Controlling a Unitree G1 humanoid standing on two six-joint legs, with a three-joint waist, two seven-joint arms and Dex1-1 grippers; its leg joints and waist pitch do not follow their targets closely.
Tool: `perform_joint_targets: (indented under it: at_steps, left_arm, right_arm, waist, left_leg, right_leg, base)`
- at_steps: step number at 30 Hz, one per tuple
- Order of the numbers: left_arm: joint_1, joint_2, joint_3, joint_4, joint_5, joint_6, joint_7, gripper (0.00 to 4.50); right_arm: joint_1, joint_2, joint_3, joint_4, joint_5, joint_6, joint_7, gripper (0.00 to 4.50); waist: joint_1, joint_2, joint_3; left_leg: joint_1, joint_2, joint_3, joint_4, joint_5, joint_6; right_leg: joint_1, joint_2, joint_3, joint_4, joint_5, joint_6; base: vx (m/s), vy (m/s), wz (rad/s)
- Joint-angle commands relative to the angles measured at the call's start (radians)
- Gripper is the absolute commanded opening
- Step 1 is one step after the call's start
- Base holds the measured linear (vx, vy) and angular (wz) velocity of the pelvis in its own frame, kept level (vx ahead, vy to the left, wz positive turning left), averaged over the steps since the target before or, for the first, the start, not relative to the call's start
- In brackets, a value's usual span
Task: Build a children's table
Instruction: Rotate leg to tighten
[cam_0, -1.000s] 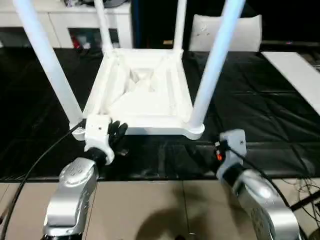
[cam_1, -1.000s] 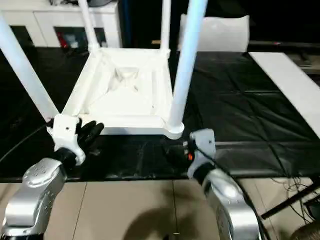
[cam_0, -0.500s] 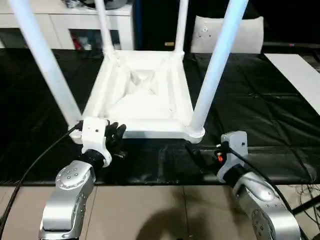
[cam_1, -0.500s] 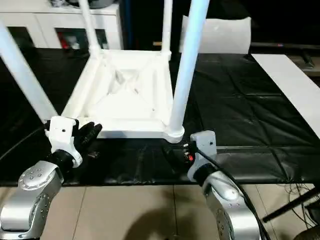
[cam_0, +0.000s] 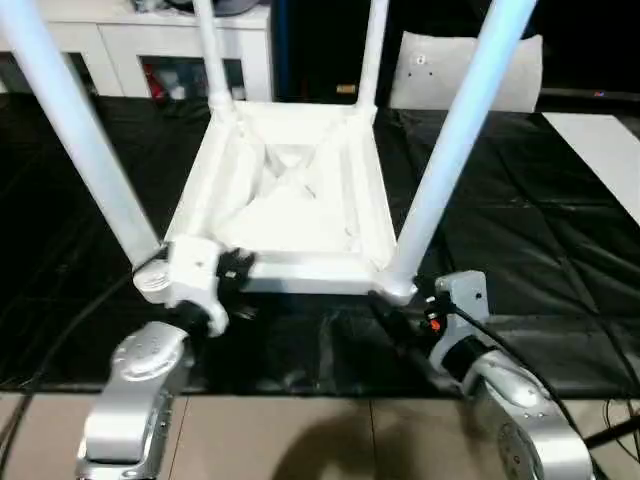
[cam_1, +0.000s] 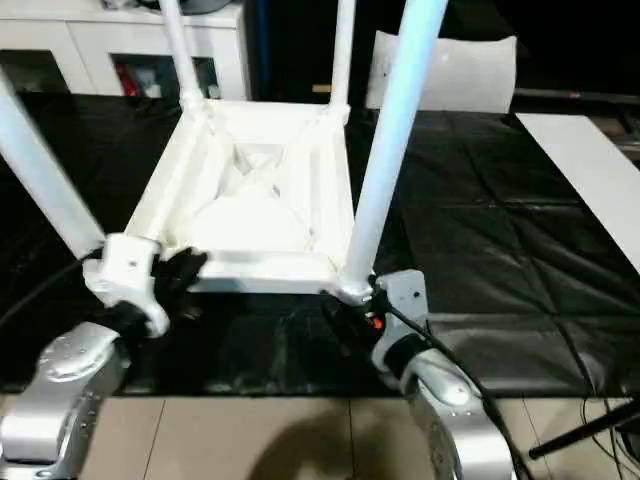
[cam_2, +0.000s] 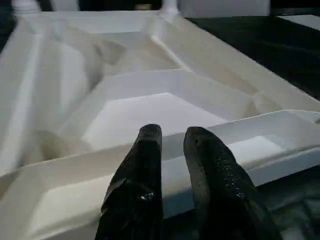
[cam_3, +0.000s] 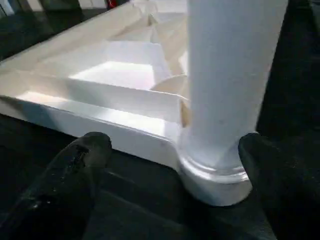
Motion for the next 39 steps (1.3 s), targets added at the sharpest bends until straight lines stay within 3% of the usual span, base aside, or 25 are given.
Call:
perform_joint_targets:
  at_steps: [1,4,5,7,9,10,11,12,13,14,16,18,19,20,22,24,25,26,27,29,30,31,33,35,39]
  left_arm:
    - [0.000,0.010,0.002,-0.009,-0.003,-0.003,-0.005,0.96]
    - [-0.001,0.011,0.005,-0.008,-0.005,-0.005,-0.005,0.96]
    - [-0.001,0.012,0.006,-0.008,-0.005,-0.005,-0.005,0.96]
    - [0.000,0.013,0.007,-0.008,-0.006,-0.005,-0.005,0.96]
    - [0.004,0.019,0.002,-0.011,-0.008,-0.005,-0.006,0.96]
    - [0.005,0.025,-0.002,-0.012,-0.008,-0.005,-0.011,0.96]
    - [0.005,0.027,-0.004,-0.012,-0.007,-0.006,-0.012,0.96]
    - [0.004,0.031,-0.006,-0.012,-0.006,-0.006,-0.013,0.96]
    - [0.003,0.033,-0.006,-0.012,-0.005,-0.006,-0.012,0.96]
    - [0.003,0.033,-0.006,-0.012,-0.005,-0.006,-0.011,0.96]
    - [0.006,0.034,-0.006,-0.013,-0.006,-0.008,-0.015,0.96]
    - [0.007,0.036,-0.008,-0.014,-0.005,-0.009,-0.017,0.96]
    - [0.008,0.035,-0.009,-0.014,-0.006,-0.010,-0.019,0.96]
    - [0.008,0.035,-0.009,-0.014,-0.006,-0.011,-0.020,0.96]
    - [0.011,0.043,-0.020,-0.013,-0.021,-0.021,-0.048,0.96]
    - [0.012,0.050,-0.028,-0.013,-0.030,-0.027,-0.068,0.96]
    - [0.017,0.057,-0.033,-0.017,-0.051,-0.038,-0.099,0.96]
    - [0.020,0.068,-0.039,-0.020,-0.063,-0.037,-0.125,0.96]
    - [0.026,0.092,-0.051,-0.026,-0.086,-0.034,-0.176,1.13]
    - [0.021,0.112,-0.059,-0.021,-0.102,-0.042,-0.224,1.13]
    - [0.018,0.118,-0.063,-0.019,-0.103,-0.043,-0.233,1.13]
    - [-0.007,0.165,-0.094,0.003,-0.108,-0.051,-0.323,1.13]
    - [-0.054,0.195,-0.123,0.038,-0.122,-0.042,-0.402,1.13]
    - [-0.072,0.202,-0.133,0.050,-0.131,-0.036,-0.431,1.13]
    - [-0.166,0.240,-0.200,0.131,-0.133,-0.005,-0.544,1.53]
  right_arm:
    - [-0.004,0.000,-0.003,-0.011,-0.001,0.019,-0.010,4.50]
    - [-0.003,0.004,-0.006,-0.011,0.002,0.000,-0.009,4.50]
    - [-0.003,0.004,-0.007,-0.012,0.003,-0.007,-0.009,4.50]
    - [-0.001,0.003,-0.006,-0.012,0.005,-0.011,-0.007,4.50]
    - [0.006,0.000,-0.009,-0.013,0.007,-0.019,-0.006,4.50]
    - [0.014,-0.002,-0.011,-0.010,0.007,-0.024,-0.005,4.50]
    - [0.015,-0.003,-0.012,-0.009,0.007,-0.026,-0.004,4.50]
    - [0.017,-0.004,-0.013,-0.008,0.007,-0.028,-0.003,4.50]
    - [0.017,-0.005,-0.014,-0.005,0.008,-0.029,-0.001,4.50]
    - [0.017,-0.005,-0.014,-0.004,0.008,-0.030,0.000,4.50]
    - [0.012,-0.006,-0.017,0.011,0.013,-0.041,0.011,4.50]
    - [0.011,-0.007,-0.018,0.015,0.013,-0.044,0.012,4.50]
    - [0.011,-0.010,-0.019,0.020,0.014,-0.048,0.015,4.50]
    - [0.011,-0.010,-0.019,0.021,0.015,-0.048,0.015,4.50]
    - [0.017,-0.013,-0.028,0.040,0.022,-0.067,0.023,4.50]
    - [0.022,-0.016,-0.032,0.051,0.023,-0.078,0.028,4.50]
    - [0.028,-0.016,-0.037,0.059,0.024,-0.088,0.034,4.50]
    - [0.034,-0.020,-0.038,0.062,0.027,-0.096,0.046,4.50]
    - [0.047,-0.031,-0.041,0.067,0.033,-0.113,0.071,4.50]
    - [0.056,-0.042,-0.046,0.075,0.040,-0.131,0.093,4.50]
    - [0.058,-0.045,-0.047,0.076,0.041,-0.134,0.098,4.50]
    - [0.071,-0.077,-0.056,0.085,0.055,-0.158,0.147,4.50]
    - [0.084,-0.115,-0.064,0.080,0.085,-0.171,0.217,4.50]
    - [0.087,-0.127,-0.069,0.078,0.095,-0.175,0.241,4.50]
    - [0.079,-0.195,-0.080,0.113,0.117,-0.198,0.351,4.50]
  waist:
    - [-0.004,0.012,-0.064]
    - [-0.042,0.014,-0.065]
    - [-0.039,0.009,-0.058]
    - [0.006,-0.023,-0.064]
    - [0.034,-0.008,-0.047]
    - [0.036,0.011,-0.035]
    - [0.026,0.040,-0.027]
    - [-0.001,0.045,-0.013]
    - [-0.024,0.057,-0.048]
    - [-0.046,0.051,-0.062]
    - [-0.052,0.026,-0.044]
    - [-0.040,-0.032,-0.046]
    - [0.002,-0.048,-0.054]
    - [0.015,-0.040,-0.053]
    - [0.026,-0.023,-0.035]
    - [0.033,0.017,-0.037]
    - [0.003,0.056,-0.029]
    - [-0.007,0.052,-0.016]
    - [-0.021,0.063,-0.057]
    - [-0.022,0.045,-0.068]
    - [-0.022,0.027,-0.075]
    - [0.002,0.010,-0.083]
    - [0.021,0.004,-0.088]
    - [0.023,0.010,-0.068]
    - [0.017,0.019,-0.035]
  left_leg:
    - [-0.020,0.042,-0.018,-0.072,0.175,0.150]
    - [0.062,0.072,-0.068,-0.077,0.260,0.278]
    - [0.051,0.066,-0.059,-0.074,0.237,0.293]
    - [-0.089,-0.014,-0.005,0.013,0.101,0.228]
    - [-0.144,0.030,-0.035,0.085,0.066,0.095]
    - [-0.128,0.050,-0.036,0.028,0.108,0.052]
    - [-0.069,0.068,-0.026,-0.066,0.073,0.043]
    - [-0.062,0.090,-0.058,-0.097,0.020,0.062]
    - [0.075,0.157,-0.134,-0.114,-0.054,0.146]
    - [0.108,0.178,-0.171,-0.117,0.000,0.215]
    - [0.085,0.167,-0.146,-0.111,0.051,0.390]
    - [-0.013,0.018,-0.030,-0.063,-0.092,0.289]
    - [-0.077,-0.039,-0.015,0.063,-0.071,0.211]
    - [-0.112,-0.018,-0.037,0.107,-0.016,0.169]
    - [-0.138,-0.006,-0.049,0.095,0.116,0.063]
    - [-0.096,0.024,-0.032,-0.010,0.151,0.066]
    - [-0.073,0.071,-0.070,-0.091,-0.013,0.055]
    - [-0.053,0.092,-0.098,-0.109,-0.129,0.076]
    - [0.039,0.136,-0.149,-0.100,-0.100,0.167]
    - [0.019,0.130,-0.157,-0.032,0.502,0.417]
    - [-0.006,0.104,-0.138,-0.008,0.599,0.402]
    - [-0.087,0.027,-0.076,0.013,0.640,0.304]
    - [-0.120,0.008,-0.055,-0.010,0.462,0.155]
    - [-0.097,0.033,-0.061,-0.047,0.176,0.045]
    - [-0.069,0.069,-0.062,-0.096,-0.164,0.006]
  right_leg:
    - [0.073,-0.052,0.068,-0.041,-0.111,-0.252]
    - [-0.002,-0.045,0.050,0.003,0.000,-0.228]
    - [0.004,-0.057,0.057,-0.003,-0.001,-0.234]
    - [0.157,-0.127,0.161,-0.070,-0.106,-0.317]
    - [0.172,-0.191,0.192,-0.104,-0.232,-0.366]
    - [0.137,-0.139,0.132,-0.100,-0.272,-0.318]
    - [0.098,-0.052,0.052,-0.093,-0.317,-0.199]
    - [0.080,-0.009,0.030,-0.048,-0.301,-0.140]
    - [-0.010,-0.002,0.035,0.047,-0.203,-0.110]
    - [-0.047,-0.008,0.044,0.089,-0.151,-0.078]
    - [-0.100,-0.045,0.092,0.122,-0.049,-0.009]
    - [0.007,-0.065,0.149,-0.011,-0.040,-0.059]
    - [0.104,-0.149,0.256,-0.095,-0.308,-0.176]
    - [0.138,-0.199,0.278,-0.108,-0.395,-0.224]
    - [0.106,-0.144,0.214,-0.105,-0.411,-0.251]
    - [0.086,-0.090,0.133,-0.117,-0.436,-0.219]
    - [0.068,-0.012,0.087,-0.059,-0.336,-0.148]
    - [0.038,0.003,0.083,-0.036,-0.304,-0.128]
    - [-0.019,-0.007,0.090,0.042,-0.114,-0.137]
    - [-0.072,-0.064,0.140,0.056,0.147,-0.047]
    - [-0.055,-0.091,0.159,0.037,0.258,-0.048]
    - [0.017,-0.097,0.183,0.035,0.557,-0.056]
    - [0.052,-0.075,0.167,0.051,0.886,0.017]
    - [0.042,-0.061,0.144,0.022,0.629,0.015]
    - [0.031,-0.072,0.154,-0.027,-0.033,-0.147]
  base:
    - [0.061,-0.015,0.01]
    - [0.079,-0.014,-0.01]
    - [0.070,-0.009,0.02]
    - [0.000,0.000,0.00]
    - [0.000,0.000,0.00]
    - [0.000,0.000,0.00]
    - [0.000,0.000,0.00]
    - [0.116,0.044,-0.04]
    - [0.116,0.044,-0.04]
    - [0.132,0.002,0.05]
    - [0.077,-0.015,0.03]
    - [0.056,-0.064,0.06]
    - [0.053,-0.087,0.07]
    - [0.060,-0.095,-0.04]
    - [0.062,-0.066,-0.12]
    - [0.080,0.007,-0.03]
    - [0.093,0.039,-0.05]
    - [0.117,0.069,0.05]
    - [0.115,0.041,0.11]
    - [0.107,0.023,0.07]
    - [0.079,-0.001,0.08]
    - [0.079,-0.001,0.08]
    - [-0.027,-0.018,0.00]
    - [-0.027,-0.018,0.00]
    - [-0.044,0.005,0.00]
